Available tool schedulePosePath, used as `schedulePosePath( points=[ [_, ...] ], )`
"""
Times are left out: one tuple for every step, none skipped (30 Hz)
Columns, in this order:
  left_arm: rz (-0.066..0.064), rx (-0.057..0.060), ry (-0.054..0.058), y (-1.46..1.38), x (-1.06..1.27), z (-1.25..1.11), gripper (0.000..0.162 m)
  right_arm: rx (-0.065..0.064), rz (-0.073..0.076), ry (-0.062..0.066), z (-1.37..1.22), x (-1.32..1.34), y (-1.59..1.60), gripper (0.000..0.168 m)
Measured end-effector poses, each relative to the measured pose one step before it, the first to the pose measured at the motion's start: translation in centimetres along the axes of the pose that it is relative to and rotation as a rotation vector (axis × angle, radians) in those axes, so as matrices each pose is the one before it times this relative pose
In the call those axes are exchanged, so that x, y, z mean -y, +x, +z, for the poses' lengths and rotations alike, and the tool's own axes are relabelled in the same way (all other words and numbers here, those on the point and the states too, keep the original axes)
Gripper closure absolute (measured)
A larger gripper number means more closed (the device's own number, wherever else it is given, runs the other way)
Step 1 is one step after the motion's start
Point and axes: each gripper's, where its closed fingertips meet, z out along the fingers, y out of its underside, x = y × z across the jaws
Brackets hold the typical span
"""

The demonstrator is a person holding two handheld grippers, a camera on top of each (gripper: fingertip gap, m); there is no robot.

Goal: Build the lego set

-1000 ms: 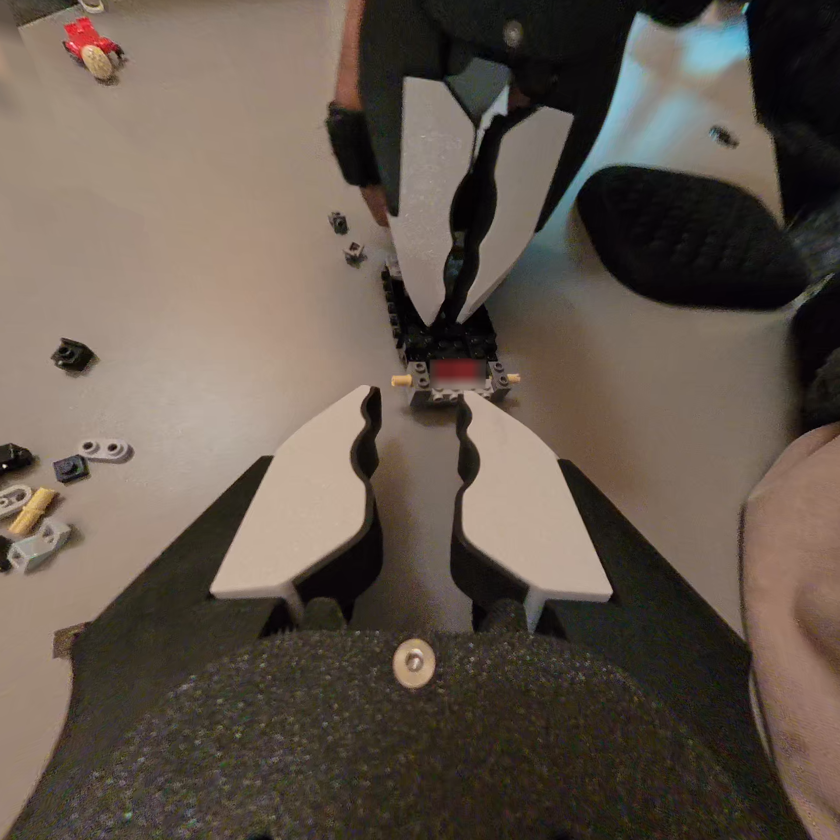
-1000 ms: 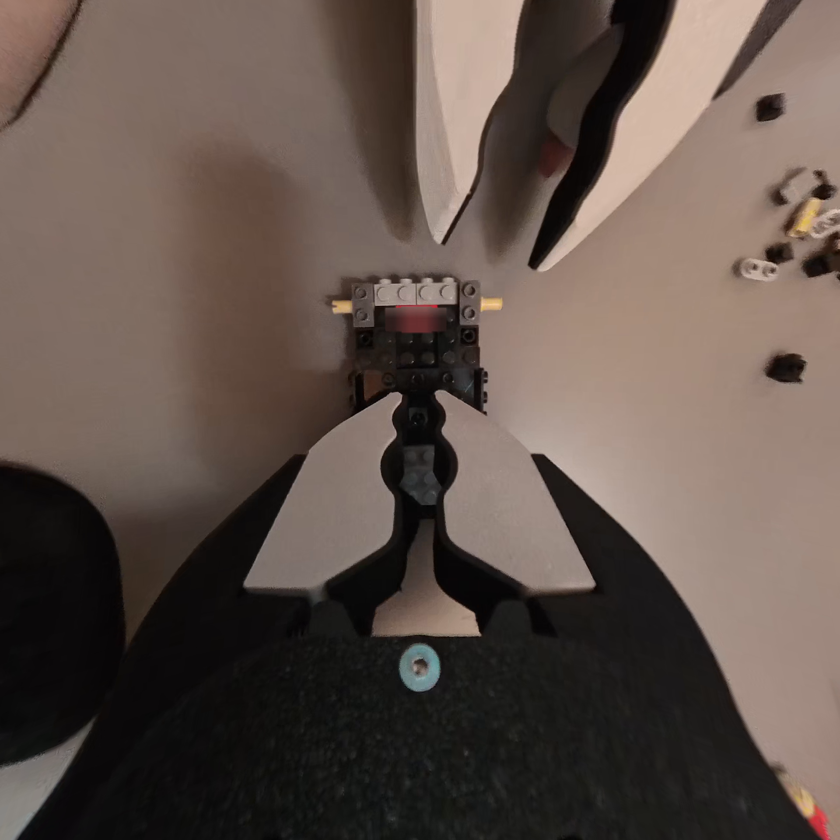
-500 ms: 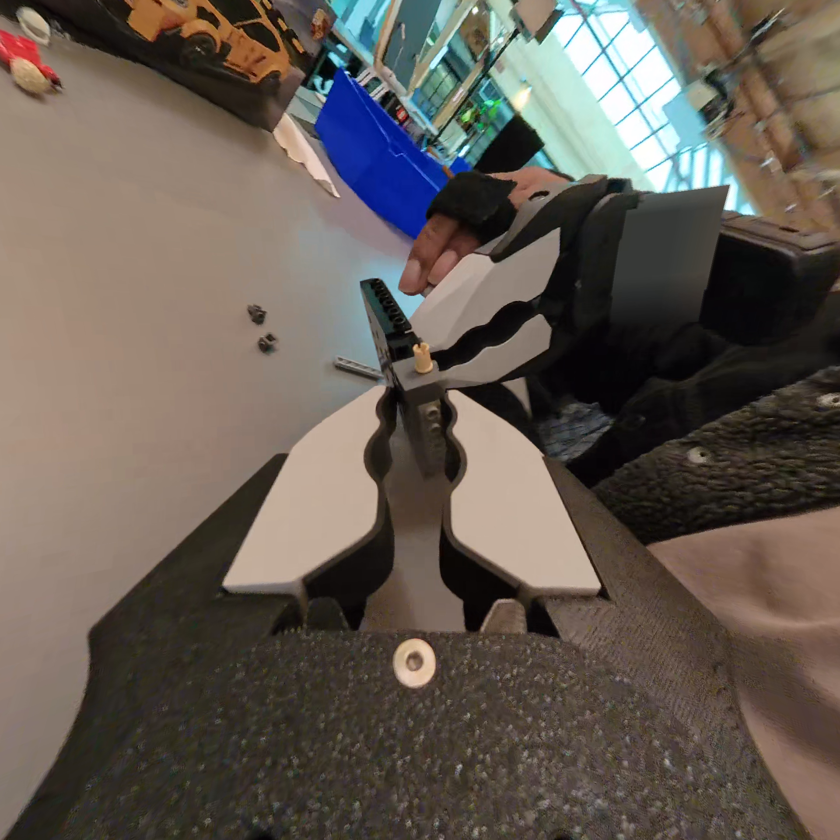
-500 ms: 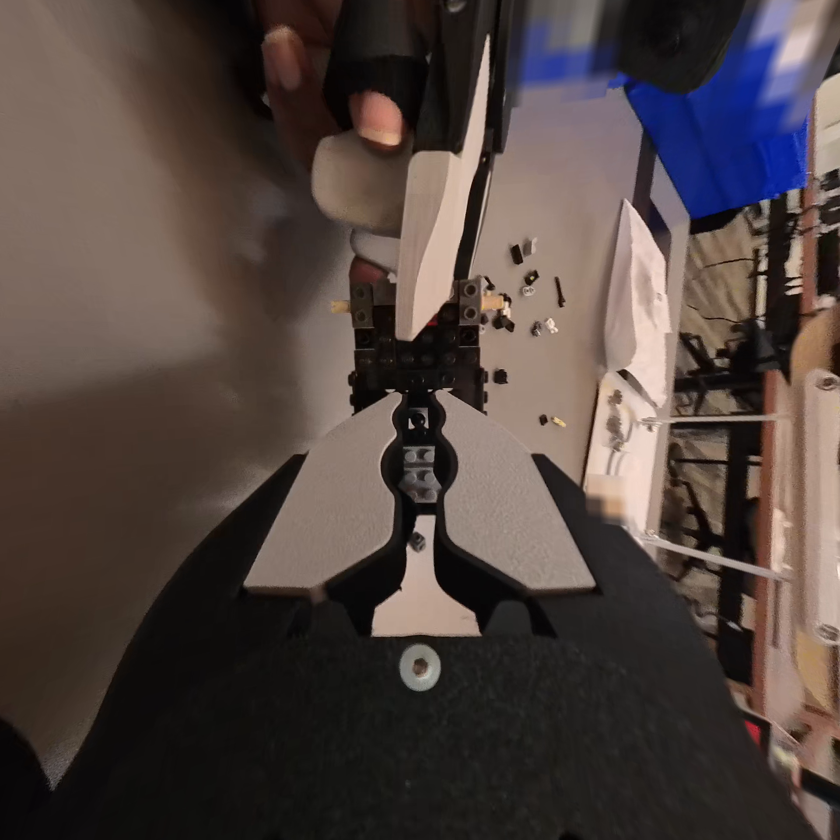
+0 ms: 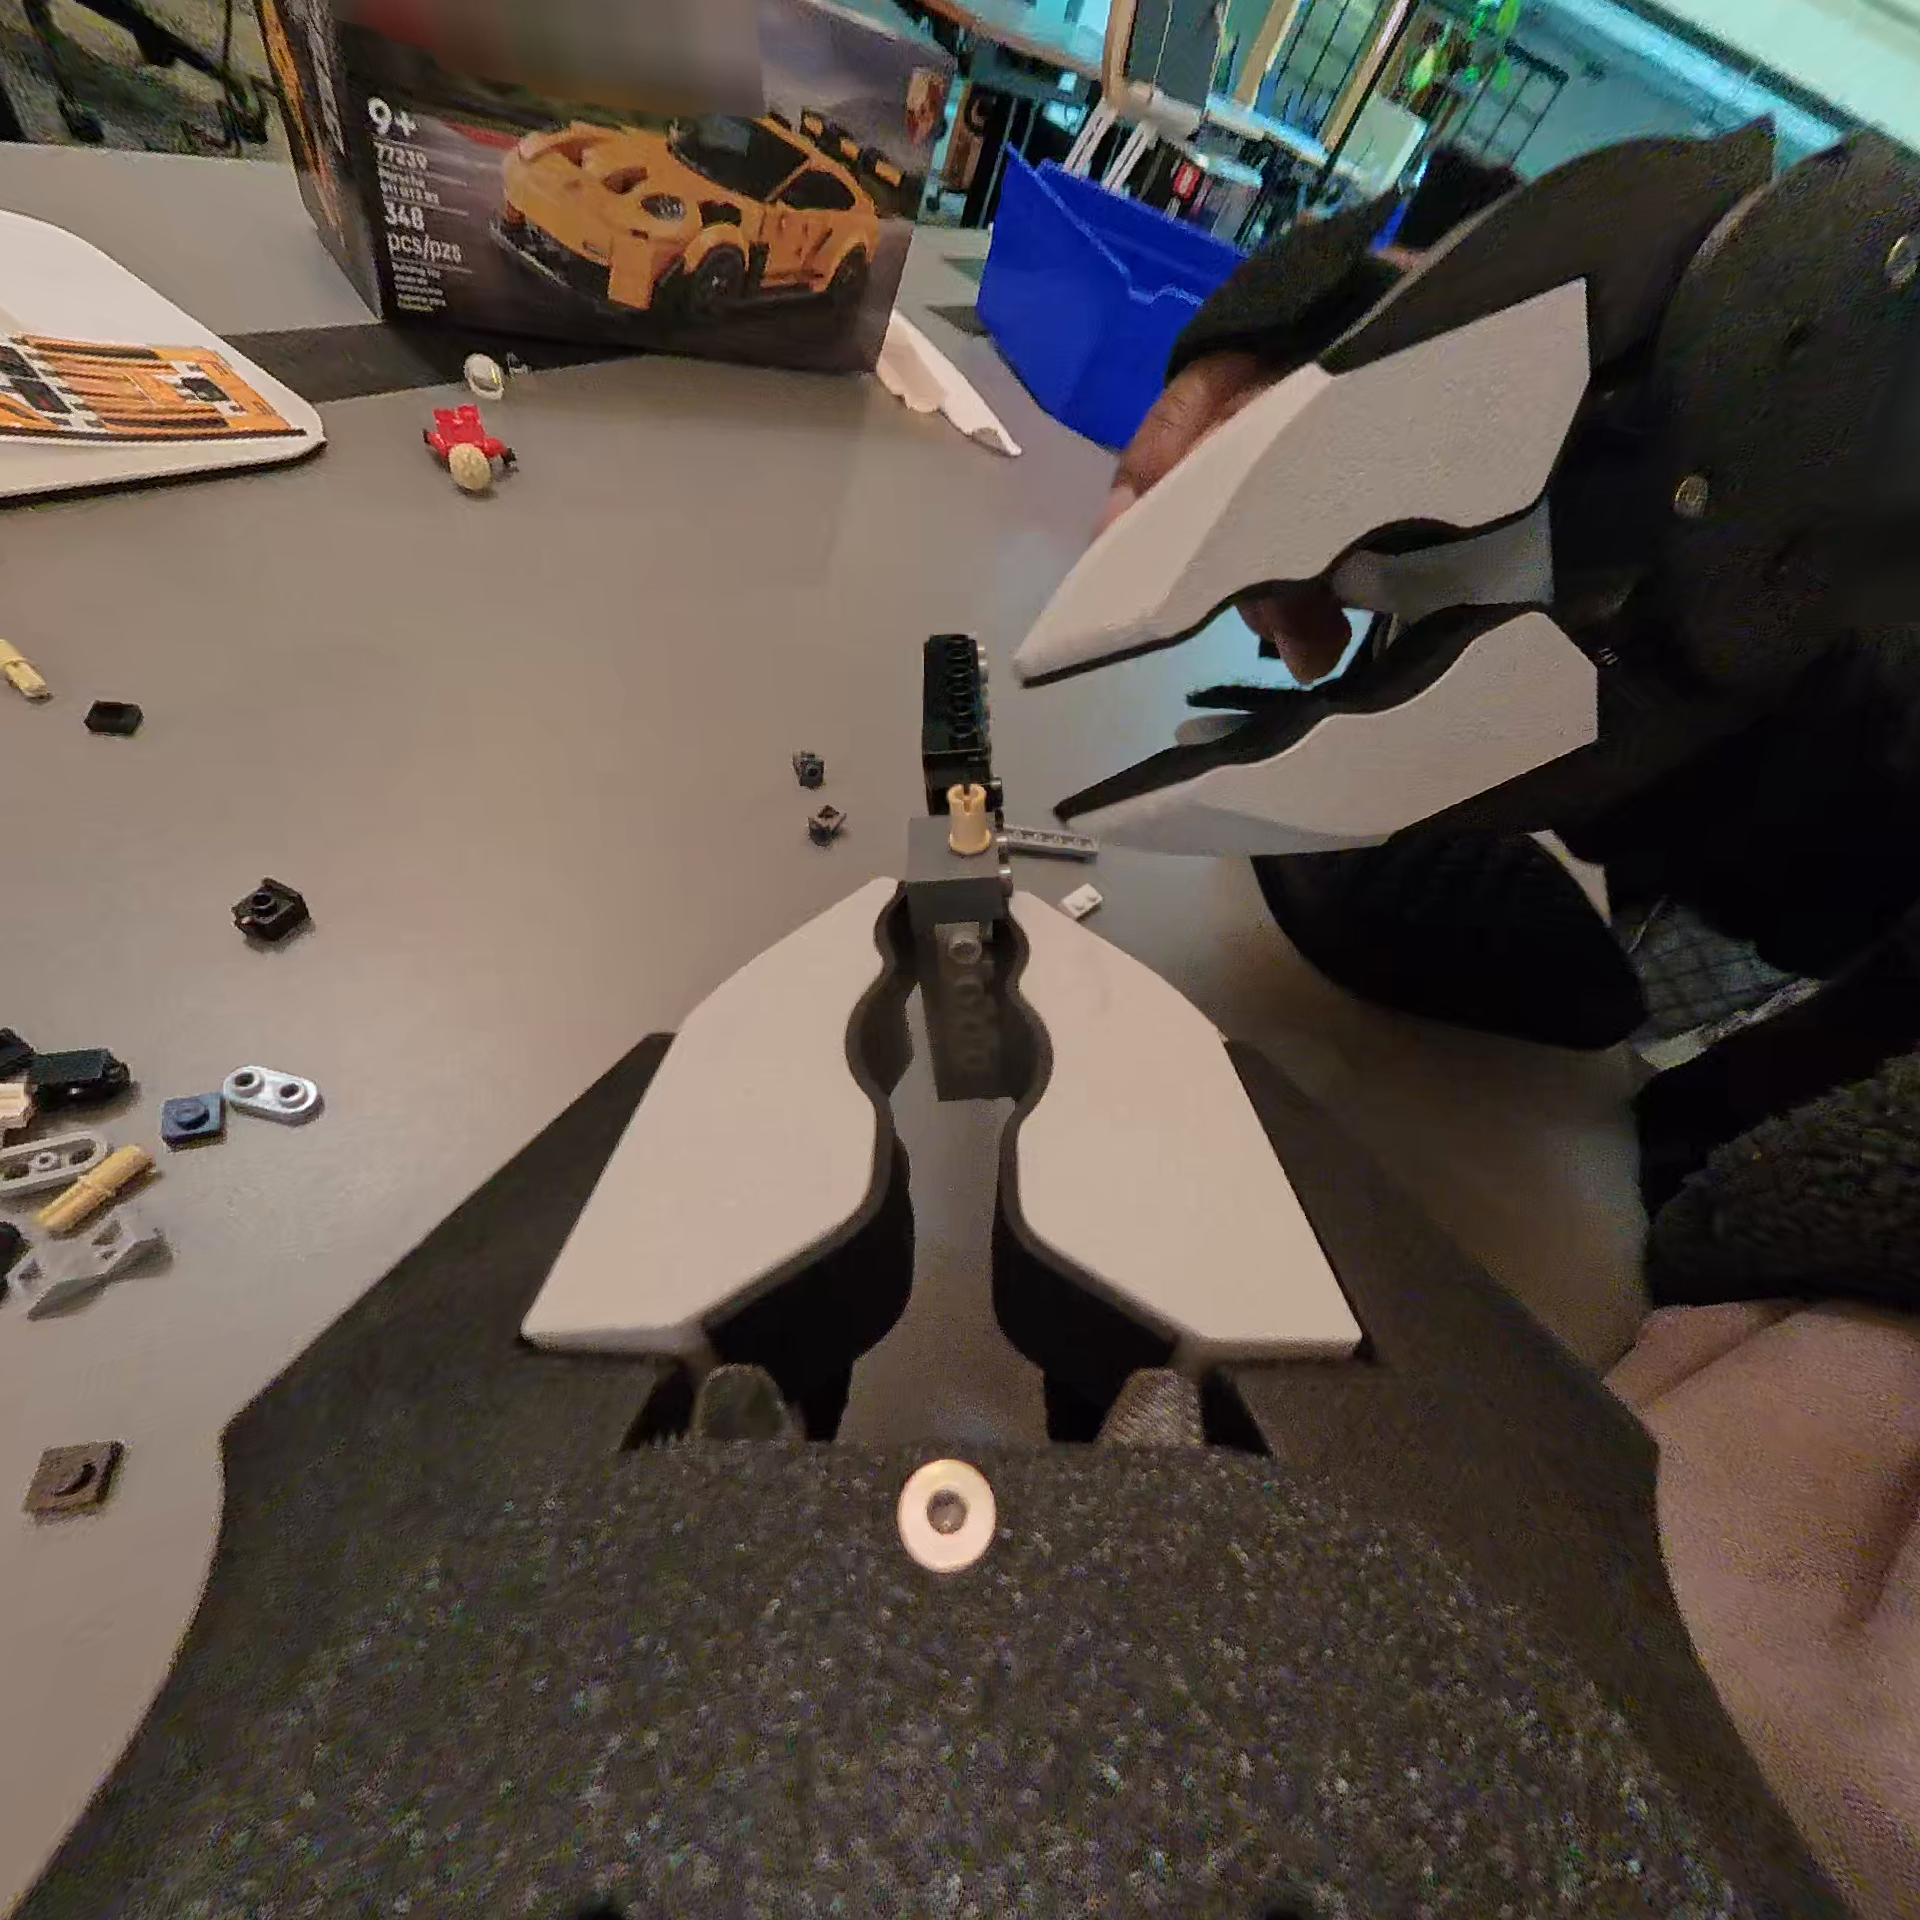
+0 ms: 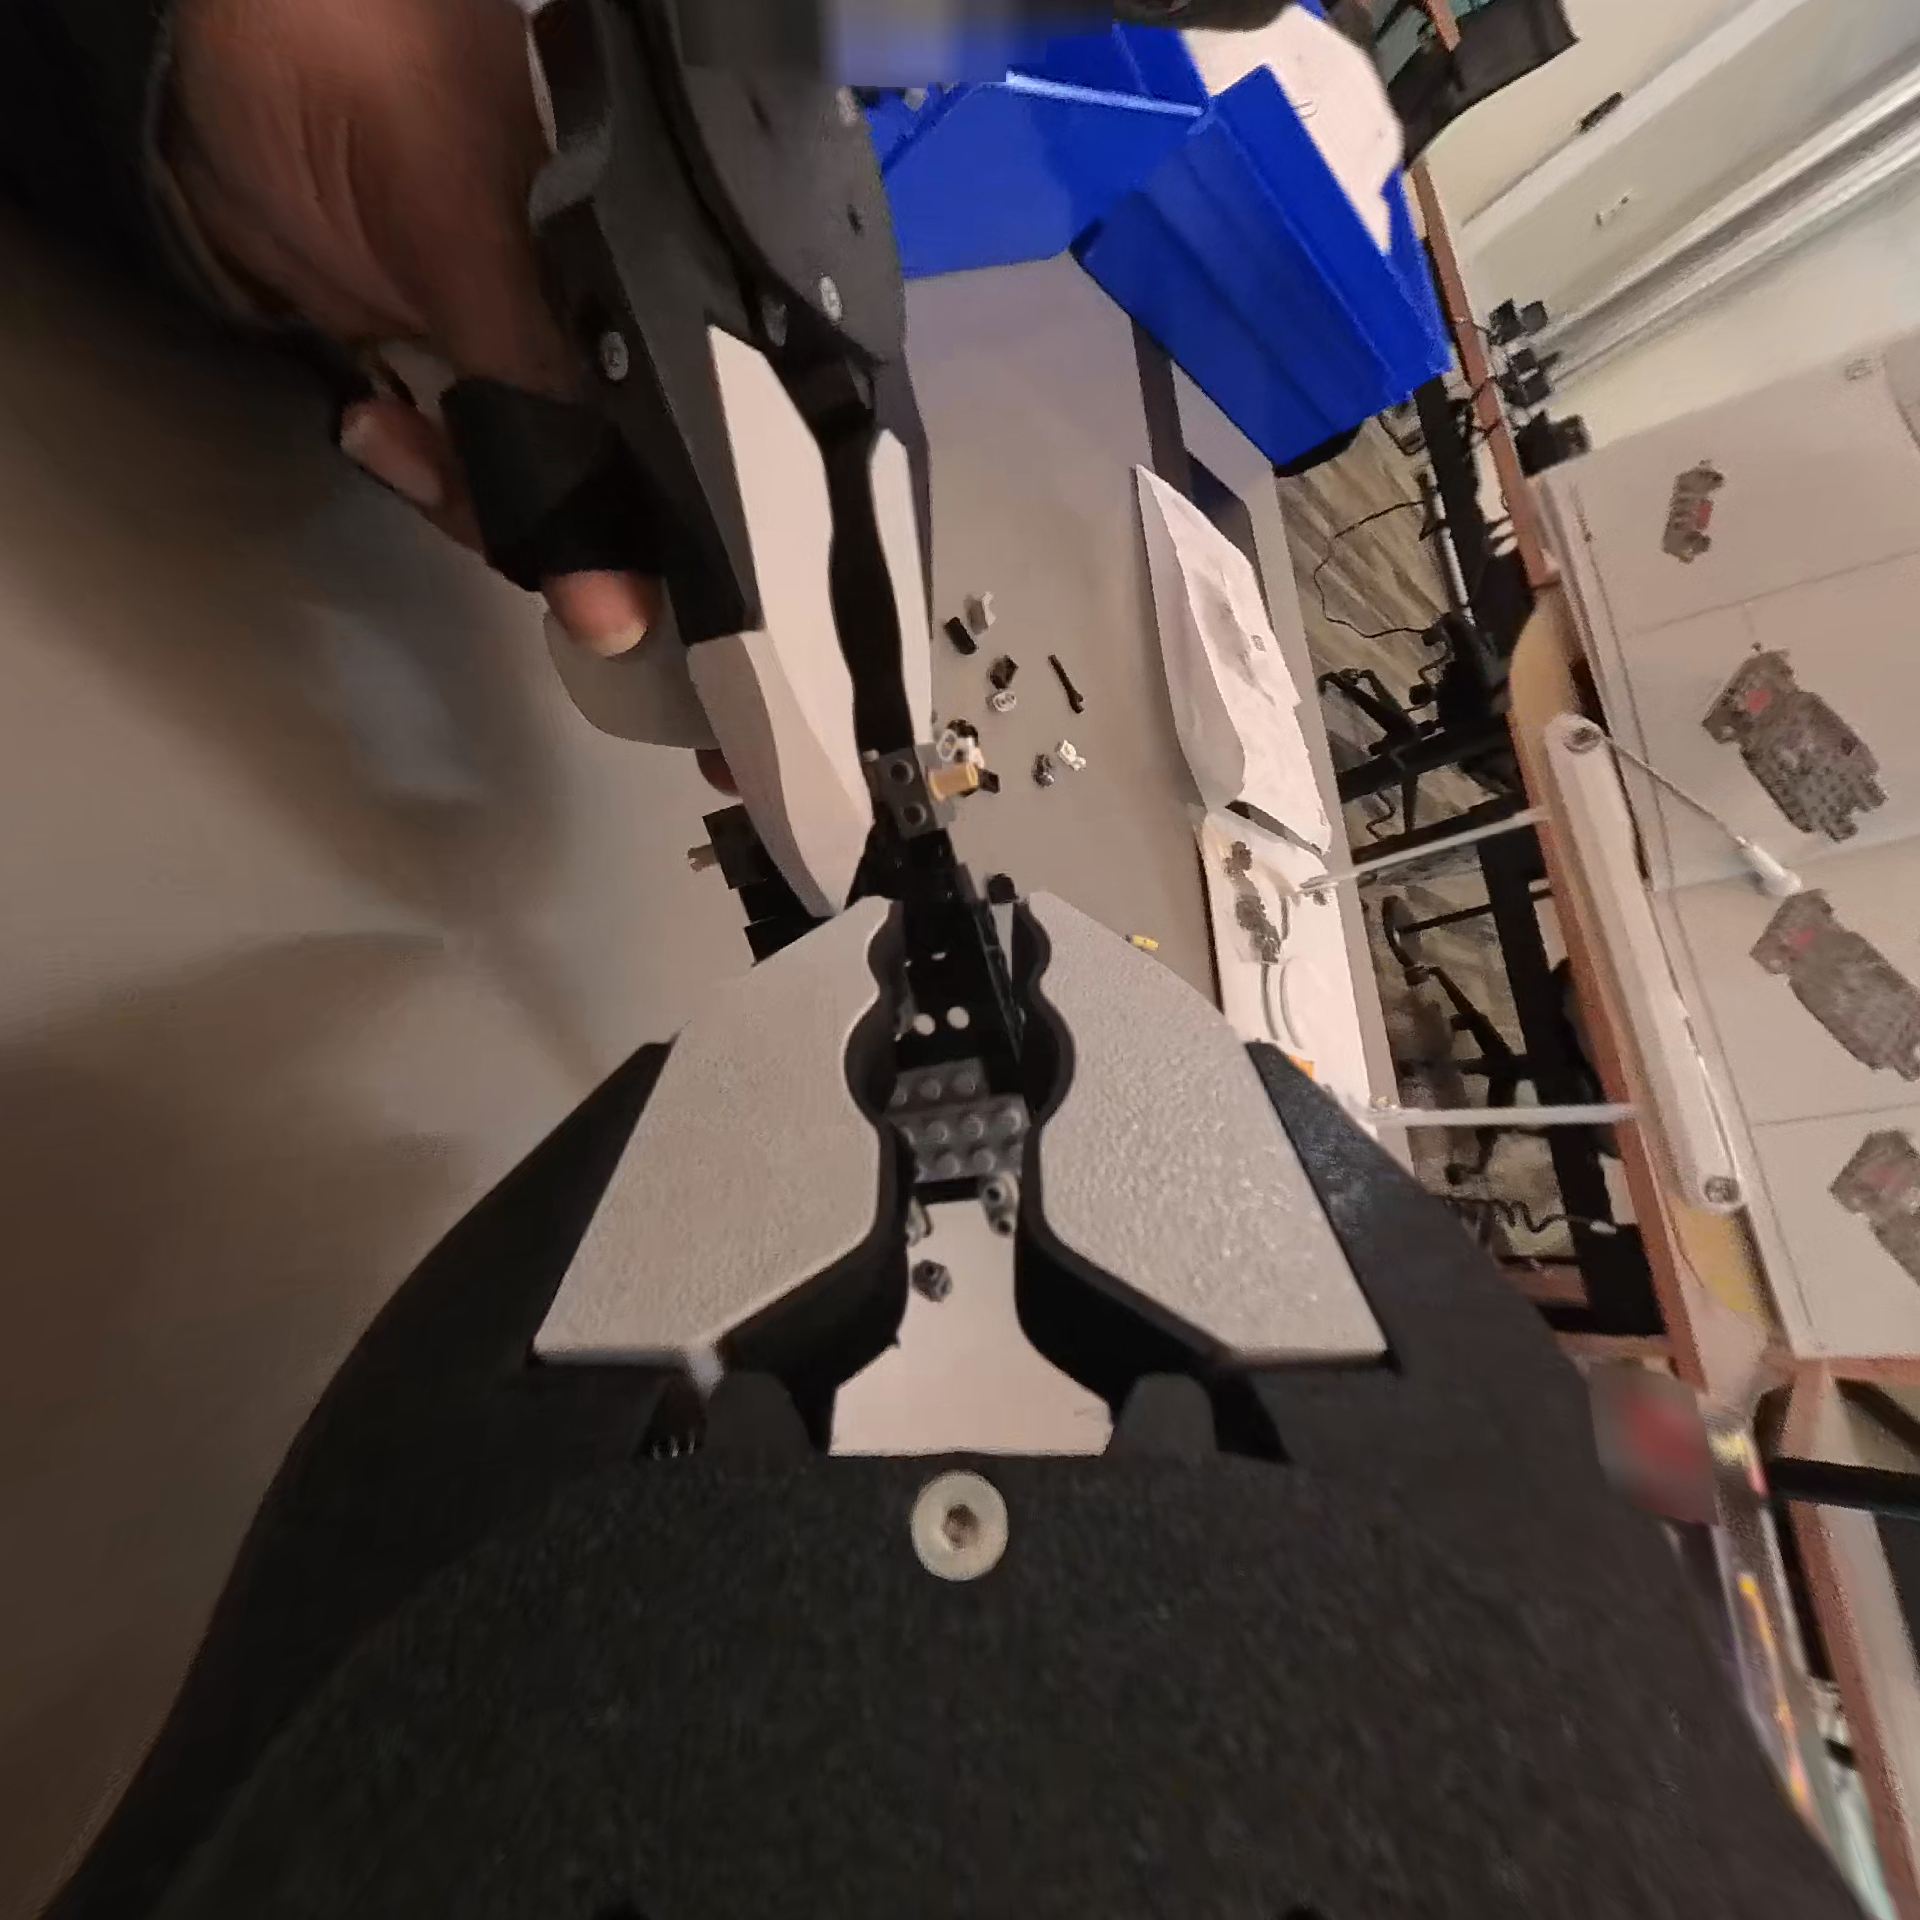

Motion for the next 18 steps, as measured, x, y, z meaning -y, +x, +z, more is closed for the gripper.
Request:
schedulePosePath(
  points=[
    [0.0078, 0.007, -0.0136, 0.082, -0.168, 0.083, 0.149, 0.0245, -0.0257, -0.0143, 0.34, -0.023, -0.304, 0.149],
    [0.0037, 0.0064, -0.0074, 0.052, -0.074, 0.021, 0.149, 0.0304, -0.0275, -0.0176, 0.35, -0.078, -0.382, 0.149],
    [0.0009, 0.0047, -0.0058, 0.038, -0.04, 0.006, 0.15, 0.0267, -0.0292, -0.0244, 0.375, -0.202, -0.325, 0.149],
    [0.003, 0.0087, -0.0112, -0.063, -0.126, 0.007, 0.15, 0.0115, -0.0242, -0.0258, 0.337, -0.291, -0.06, 0.149],
    [0.0059, 0.0123, -0.0109, -0.135, -0.151, 0.011, 0.15, 0.0196, -0.0157, -0.0134, 0.241, -0.176, -0.088, 0.15],
    [0.0023, 0.0079, -0.0072, -0.086, -0.093, 0.003, 0.149, 0.0197, -0.0043, -0.0049, 0.146, -0.011, -0.068, 0.151],
    [-0.0013, 0.0055, -0.0044, -0.085, -0.017, -0.035, 0.149, 0.011, -0.0073, -0.0031, 0.103, 0.03, -0.022, 0.151],
    [-0.0049, 0.0033, -0.0045, -0.08, -0.029, -0.022, 0.149, 0.0014, -0.0175, -0.0049, 0.09, 0.003, 0.014, 0.152],
    [-0.009, -0.0012, -0.0062, -0.048, -0.087, 0.021, 0.149, -0.0003, -0.0197, -0.0086, 0.08, -0.028, -0.044, 0.152],
    [-0.0163, -0.0039, -0.0012, -0.051, -0.03, 0.009, 0.149, -0.0105, -0.0204, -0.0077, 0.029, -0.008, 0.028, 0.153],
    [-0.0272, -0.0063, 0.0037, -0.089, 0.068, -0.046, 0.15, -0.0226, -0.0138, -0.0019, 0.05, 0.03, 0.118, 0.153],
    [-0.0352, -0.0124, 0.0017, -0.075, 0.036, -0.04, 0.15, -0.0195, -0.0049, -0.0016, 0.04, 0.019, 0.046, 0.154],
    [-0.038, -0.0157, 0.002, -0.053, 0.019, -0.045, 0.149, -0.0226, -0.0071, -0.0006, 0.052, 0.022, 0.046, 0.153],
    [-0.0331, -0.0139, 0.0003, -0.046, -0.03, -0.009, 0.149, -0.0242, -0.015, -0.0015, 0.047, 0.004, 0.012, 0.154],
    [-0.0251, -0.0095, -0.0014, -0.038, -0.054, 0.016, 0.149, -0.0233, -0.0195, -0.0052, 0.051, -0.017, -0.028, 0.154],
    [-0.02, -0.0064, -0.0013, -0.038, -0.056, 0.016, 0.149, -0.0219, -0.0202, -0.0054, 0.025, -0.011, -0.038, 0.154],
    [-0.0238, -0.0089, 0.0034, -0.016, 0.034, -0.013, 0.148, -0.0265, -0.0164, -0.0026, 0.004, 0.0, 0.052, 0.154],
    [-0.0239, -0.0126, 0.0, 0.032, -0.002, -0.011, 0.148, -0.0224, -0.0147, -0.0002, -0.033, 0.021, 0.026, 0.154]
  ],
)
